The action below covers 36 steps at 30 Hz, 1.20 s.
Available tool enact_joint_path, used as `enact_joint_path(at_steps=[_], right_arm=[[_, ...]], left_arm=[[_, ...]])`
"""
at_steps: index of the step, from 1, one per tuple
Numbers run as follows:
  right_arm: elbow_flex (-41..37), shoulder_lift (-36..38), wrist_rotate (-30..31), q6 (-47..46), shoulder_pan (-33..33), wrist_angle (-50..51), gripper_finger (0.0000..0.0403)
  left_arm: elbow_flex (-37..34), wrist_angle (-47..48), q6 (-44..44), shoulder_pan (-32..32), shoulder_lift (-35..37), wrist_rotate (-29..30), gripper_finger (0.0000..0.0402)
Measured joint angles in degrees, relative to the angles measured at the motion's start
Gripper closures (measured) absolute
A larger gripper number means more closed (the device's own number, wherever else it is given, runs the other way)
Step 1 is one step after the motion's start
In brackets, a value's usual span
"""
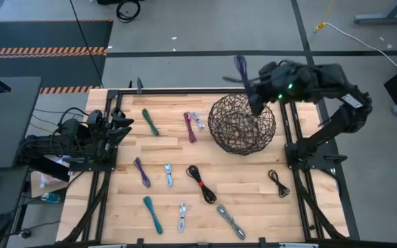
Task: Pick and place USB-C Cables
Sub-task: Put the bottom violet charger cable into the black wire basket
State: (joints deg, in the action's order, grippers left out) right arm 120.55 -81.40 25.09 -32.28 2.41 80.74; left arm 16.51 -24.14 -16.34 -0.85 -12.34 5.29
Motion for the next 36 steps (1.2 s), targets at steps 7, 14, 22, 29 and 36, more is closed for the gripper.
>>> enact_joint_path(at_steps=[7,14,22,29,36], right_arm=[[1.8,-0.1,-8.7,2.4,7.8,5.4,0.0386],[0.4,-2.9,-13.4,5.2,13.2,9.0,0.0386],[-4.1,-8.7,-17.5,9.5,18.2,9.2,0.0386],[-13.2,-11.9,-20.1,7.5,19.7,9.2,0.0386],[-26.2,-11.6,-25.3,14.6,16.9,8.8,0.0386]], left_arm=[[0.0,0.0,0.0,0.0,0.0,0.0,0.0246],[0.0,0.2,0.0,0.0,0.0,0.0,0.0246],[0.0,0.5,0.0,0.0,0.0,0.0,0.0246],[0.0,0.5,0.0,0.0,0.0,0.0,0.0246],[0.0,0.5,0.0,0.0,0.0,0.0,0.0246]])
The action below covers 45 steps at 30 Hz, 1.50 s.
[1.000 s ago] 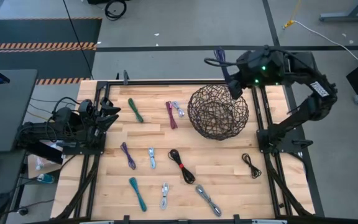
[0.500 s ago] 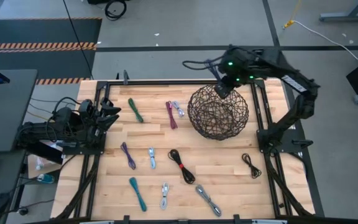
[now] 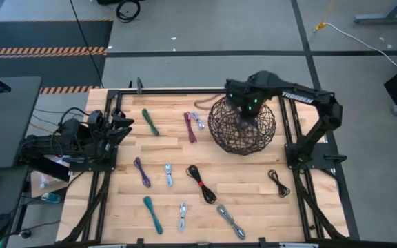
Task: Pick and place USB-C Cables
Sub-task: Put the bottom violet charger cable into the black wire basket
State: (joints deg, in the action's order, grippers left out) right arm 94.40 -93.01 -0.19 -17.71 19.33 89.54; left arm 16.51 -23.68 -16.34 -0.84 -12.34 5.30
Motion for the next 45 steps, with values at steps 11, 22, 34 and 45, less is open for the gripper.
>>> enact_joint_path(at_steps=[11,22,34,45], right_arm=[[-14.3,0.1,-0.8,16.2,-3.9,-9.0,0.0386],[-26.6,0.1,-3.1,20.3,-3.4,-20.2,0.0386],[-33.1,0.1,-4.4,21.0,-2.7,-28.6,0.0386],[-33.4,0.1,-4.0,17.9,-2.8,-29.7,0.0306]], left_arm=[[0.0,0.0,0.0,0.0,0.0,0.0,0.0246],[0.0,0.0,0.0,0.0,0.0,0.0,0.0246],[0.0,0.0,0.0,0.0,0.0,0.0,0.0246],[0.0,0.0,0.0,0.0,0.0,0.0,0.0246]])
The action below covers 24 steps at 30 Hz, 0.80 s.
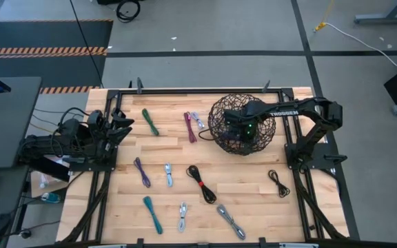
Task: Pick and place USB-C Cables
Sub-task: Put the bottom violet charger cable into the black wire basket, then put the left black charger cable into the black wire basket
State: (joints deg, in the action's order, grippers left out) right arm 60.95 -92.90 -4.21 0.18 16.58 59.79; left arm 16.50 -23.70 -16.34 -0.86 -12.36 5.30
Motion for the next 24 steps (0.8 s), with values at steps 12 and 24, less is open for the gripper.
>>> enact_joint_path(at_steps=[12,24], right_arm=[[10.5,0.0,-1.9,-3.6,-0.2,2.7,0.0283],[38.1,0.0,-6.7,-7.9,-5.3,-1.4,0.0283]], left_arm=[[0.0,1.7,0.3,0.0,0.0,0.0,0.0246],[0.0,8.4,-0.4,0.0,0.0,0.9,0.0246]])
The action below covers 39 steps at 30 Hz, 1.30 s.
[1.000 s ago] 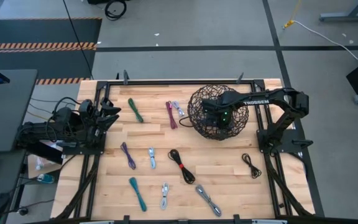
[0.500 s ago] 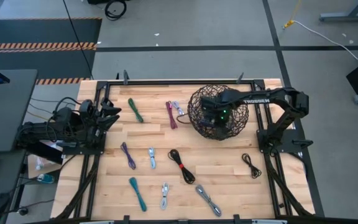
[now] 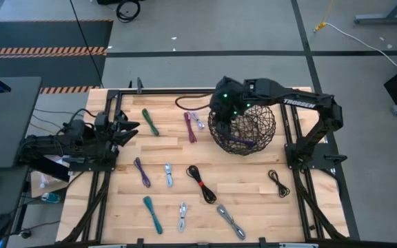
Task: Pick and place USB-C Cables
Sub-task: Put the left black charger cable into the black wire basket
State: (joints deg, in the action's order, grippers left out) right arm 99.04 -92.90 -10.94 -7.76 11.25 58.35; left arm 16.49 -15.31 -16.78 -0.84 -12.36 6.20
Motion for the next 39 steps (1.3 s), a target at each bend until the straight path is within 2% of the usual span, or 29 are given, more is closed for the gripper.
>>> enact_joint_path(at_steps=[3,7,18,28,33,39], right_arm=[[3.1,0.0,-2.5,-3.4,-2.7,-0.8,0.0283],[3.7,0.0,-2.5,-8.2,-7.9,-1.2,0.0283],[3.7,-4.4,4.2,-24.3,-22.2,-0.3,0.0284],[3.6,-12.5,4.9,-34.4,-30.9,8.7,0.0284],[3.6,-13.4,6.8,-35.8,-31.6,2.2,0.0284],[3.6,-10.2,9.9,-34.9,-30.3,-4.6,0.0284]], left_arm=[[0.0,0.8,-0.6,0.0,0.0,0.0,0.0246],[0.0,0.2,-0.5,0.0,0.0,0.0,0.0246],[0.0,0.0,-0.6,0.0,0.0,0.0,0.0246],[0.0,1.3,-0.4,0.0,0.0,0.0,0.0246],[0.0,10.5,-1.0,0.0,-0.3,0.2,0.0267],[0.0,21.8,-9.8,0.1,-4.2,0.1,0.0289]])
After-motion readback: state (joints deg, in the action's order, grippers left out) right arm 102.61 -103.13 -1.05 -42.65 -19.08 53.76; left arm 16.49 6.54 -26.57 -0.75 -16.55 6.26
